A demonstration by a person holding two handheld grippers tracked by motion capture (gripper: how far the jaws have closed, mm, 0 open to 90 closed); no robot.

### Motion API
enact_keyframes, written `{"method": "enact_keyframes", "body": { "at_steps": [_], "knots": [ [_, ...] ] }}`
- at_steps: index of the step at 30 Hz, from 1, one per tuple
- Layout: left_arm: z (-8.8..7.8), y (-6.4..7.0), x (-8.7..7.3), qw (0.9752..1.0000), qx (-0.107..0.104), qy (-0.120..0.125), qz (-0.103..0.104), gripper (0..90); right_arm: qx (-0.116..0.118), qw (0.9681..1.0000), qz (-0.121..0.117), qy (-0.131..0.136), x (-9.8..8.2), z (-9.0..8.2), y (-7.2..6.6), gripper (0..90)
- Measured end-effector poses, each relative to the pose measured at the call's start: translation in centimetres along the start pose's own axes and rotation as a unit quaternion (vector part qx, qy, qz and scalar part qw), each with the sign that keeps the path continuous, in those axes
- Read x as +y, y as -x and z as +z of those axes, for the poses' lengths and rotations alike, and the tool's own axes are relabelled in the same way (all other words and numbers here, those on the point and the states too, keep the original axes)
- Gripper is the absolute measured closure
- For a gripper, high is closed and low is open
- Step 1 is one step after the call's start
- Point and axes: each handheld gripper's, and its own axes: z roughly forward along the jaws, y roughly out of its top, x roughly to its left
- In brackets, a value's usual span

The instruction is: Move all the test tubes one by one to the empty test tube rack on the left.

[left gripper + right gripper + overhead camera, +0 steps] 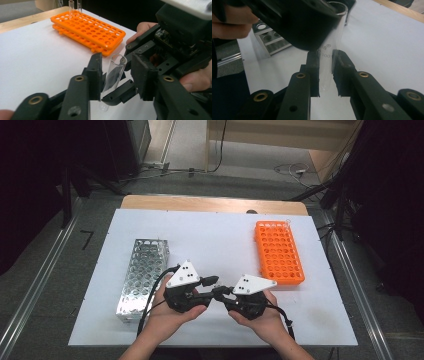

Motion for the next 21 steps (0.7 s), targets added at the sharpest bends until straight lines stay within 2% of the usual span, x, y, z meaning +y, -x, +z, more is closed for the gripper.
{"method": "enact_keyframes", "body": {
  "at_steps": [4, 8, 16, 19, 21],
  "knots": [
    [0.29, 0.25, -0.05, 0.9999, 0.007, -0.006, 0.006, 70.4, 0.005, 1.0000, -0.001, -0.001, 0.12, -0.02, -0.26, 73.8],
    [0.32, 0.12, -0.03, 0.9999, 0.016, -0.006, 0.002, 73.8, 0.007, 1.0000, 0.002, -0.001, 0.08, 0.02, -0.17, 73.8],
    [0.16, -0.16, 0.05, 0.9998, 0.022, -0.003, 0.000, 75.2, 0.007, 1.0000, 0.006, 0.003, 0.10, -0.02, -0.03, 73.1],
    [0.11, -0.37, 0.12, 0.9997, 0.024, -0.001, -0.003, 75.2, 0.006, 0.9999, 0.013, 0.006, 0.03, -0.02, 0.23, 68.4],
    [0.00, -0.55, 0.23, 0.9996, 0.028, 0.002, -0.004, 75.2, 0.009, 0.9998, 0.016, 0.007, -0.01, -0.12, 0.50, 60.5]
  ]
}}
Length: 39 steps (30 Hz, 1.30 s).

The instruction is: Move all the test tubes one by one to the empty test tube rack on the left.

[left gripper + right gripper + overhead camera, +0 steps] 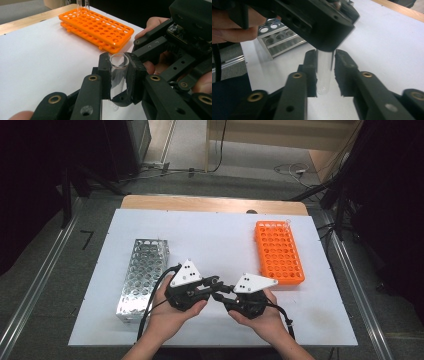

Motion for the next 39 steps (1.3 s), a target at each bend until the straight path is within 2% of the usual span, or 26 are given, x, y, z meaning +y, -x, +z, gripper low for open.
{"method": "enact_keyframes", "body": {
  "at_steps": [4, 9, 10, 12, 15, 22, 30, 39],
  "knots": [
    [-0.3, -0.6, 0.2, 1.0000, 0.006, 0.006, -0.003, 75.2, 0.005, 0.9999, 0.009, 0.008, 0.0, -0.4, 0.6, 35.8],
    [-1.0, -1.6, 0.5, 0.9997, 0.022, 0.013, -0.008, 75.3, 0.001, 0.9996, 0.025, 0.010, -0.1, -1.0, 1.6, 12.4],
    [-1.2, -1.8, 0.6, 0.9996, 0.026, 0.013, -0.008, 75.2, 0.002, 0.9997, 0.022, 0.008, -0.2, -1.1, 1.8, 6.6],
    [-1.6, -2.5, 0.7, 0.9992, 0.034, 0.018, -0.012, 75.2, 0.001, 0.9995, 0.030, 0.012, -0.4, -1.4, 2.3, 1.4],
    [-2.3, -3.5, 0.9, 0.9984, 0.046, 0.025, -0.020, 75.3, 0.003, 0.9989, 0.042, 0.021, -0.6, -1.9, 3.1, 0.0],
    [-4.3, -6.0, 1.1, 0.9950, 0.085, 0.041, -0.034, 75.3, -0.017, 0.9980, 0.054, 0.026, -1.1, -2.9, 4.6, 0.0],
    [-6.1, -8.9, 1.4, 0.9882, 0.134, 0.057, -0.048, 75.3, -0.031, 0.9975, 0.057, 0.027, -1.5, -3.7, 5.6, 0.0],
    [-6.8, -11.4, 1.0, 0.9805, 0.177, 0.060, -0.060, 75.3, -0.039, 0.9969, 0.062, 0.028, -1.8, -4.2, 6.3, 0.0]
  ]
}}
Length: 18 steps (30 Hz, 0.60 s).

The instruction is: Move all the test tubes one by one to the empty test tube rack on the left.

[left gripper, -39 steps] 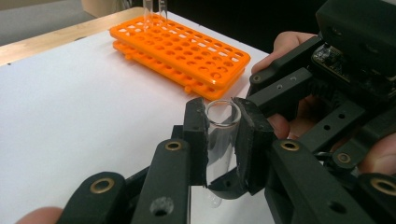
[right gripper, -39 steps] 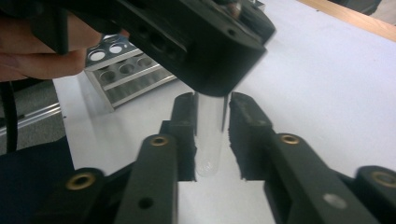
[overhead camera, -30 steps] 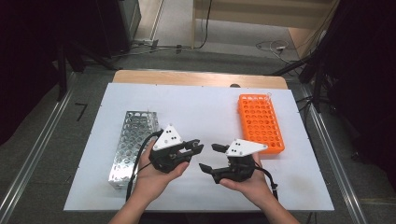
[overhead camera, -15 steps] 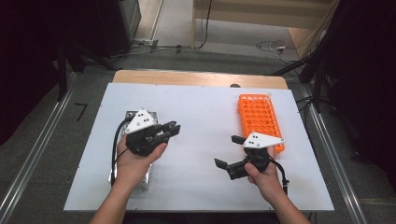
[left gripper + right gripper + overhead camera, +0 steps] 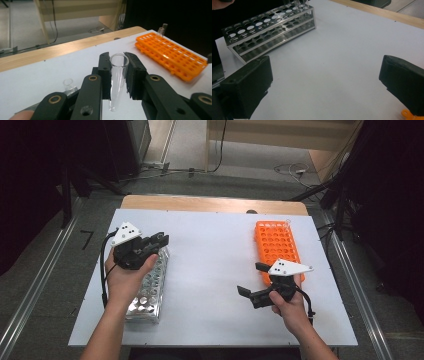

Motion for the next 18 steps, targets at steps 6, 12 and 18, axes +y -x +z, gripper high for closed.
{"method": "enact_keyframes", "body": {
  "at_steps": [6, 12, 18],
  "knots": [
    [0.2, -1.0, -0.8, 0.9997, 0.023, -0.009, -0.003, 75.3, -0.005, 1.0000, 0.002, 0.002, 0.0, -0.2, 0.3, 0.0],
    [0.6, -1.4, -1.5, 0.9989, 0.043, -0.020, 0.003, 75.3, -0.008, 1.0000, 0.001, 0.004, 0.0, -0.3, 0.3, 0.0],
    [1.0, -1.8, -2.1, 0.9983, 0.054, -0.024, 0.002, 75.3, -0.011, 0.9999, 0.002, 0.006, 0.0, -0.5, 0.5, 0.0]
  ]
}}
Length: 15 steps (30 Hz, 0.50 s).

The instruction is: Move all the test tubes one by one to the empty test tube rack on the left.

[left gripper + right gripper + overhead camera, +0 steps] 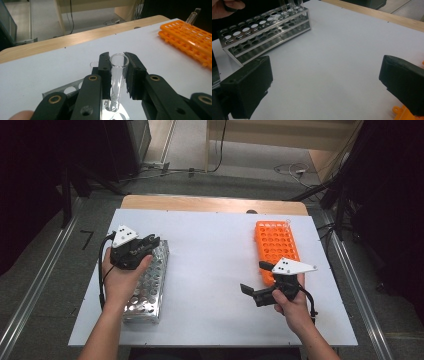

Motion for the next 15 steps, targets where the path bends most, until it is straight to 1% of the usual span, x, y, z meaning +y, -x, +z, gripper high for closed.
{"method": "enact_keyframes", "body": {
  "at_steps": [6, 9, 13, 15],
  "knots": [
    [0.5, -0.1, -0.6, 0.9999, 0.002, -0.011, 0.002, 75.3, -0.001, 1.0000, 0.001, -0.001, 0.0, 0.0, 0.0, 0.0],
    [1.0, 0.1, -0.9, 0.9998, 0.003, -0.020, 0.007, 75.2, -0.001, 1.0000, 0.000, -0.001, 0.0, 0.1, 0.0, 0.0],
    [1.4, 0.2, -1.3, 0.9996, 0.009, -0.026, 0.010, 75.2, -0.002, 1.0000, -0.001, 0.000, 0.0, 0.0, -0.1, 0.0],
    [1.5, 0.2, -1.5, 0.9995, 0.011, -0.029, 0.008, 75.2, -0.002, 1.0000, -0.001, 0.001, 0.0, 0.0, 0.0, 0.0]
  ]
}}
